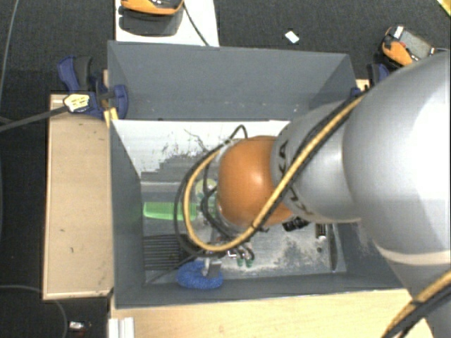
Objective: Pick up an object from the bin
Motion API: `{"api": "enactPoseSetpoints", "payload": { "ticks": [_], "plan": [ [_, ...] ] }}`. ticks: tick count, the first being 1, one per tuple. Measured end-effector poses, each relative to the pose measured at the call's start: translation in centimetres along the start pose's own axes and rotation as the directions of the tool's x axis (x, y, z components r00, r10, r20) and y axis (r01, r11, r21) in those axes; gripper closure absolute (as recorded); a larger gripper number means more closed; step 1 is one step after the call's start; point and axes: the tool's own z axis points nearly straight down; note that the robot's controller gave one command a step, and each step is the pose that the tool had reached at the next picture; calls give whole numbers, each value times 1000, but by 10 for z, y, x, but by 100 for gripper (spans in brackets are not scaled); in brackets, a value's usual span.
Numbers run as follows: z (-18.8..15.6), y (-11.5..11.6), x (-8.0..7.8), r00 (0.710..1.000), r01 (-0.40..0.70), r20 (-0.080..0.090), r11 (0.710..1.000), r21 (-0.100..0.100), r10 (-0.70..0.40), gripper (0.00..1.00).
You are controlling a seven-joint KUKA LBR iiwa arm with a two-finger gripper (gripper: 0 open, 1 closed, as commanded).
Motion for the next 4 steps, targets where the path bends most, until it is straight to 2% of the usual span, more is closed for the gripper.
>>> {"api": "enactPoseSetpoints", "payload": {
  "ticks": [1,2,3,4],
  "plan": [
    [28,6,-9,992,127,15,992,5,-127,0],
    [29,6,-1,999,-43,7,999,-1,43,100],
    [29,6,-1,999,-44,7,999,-1,44,100],
    [16,6,1,999,-44,-1,999,2,44,100]
  ]
}}
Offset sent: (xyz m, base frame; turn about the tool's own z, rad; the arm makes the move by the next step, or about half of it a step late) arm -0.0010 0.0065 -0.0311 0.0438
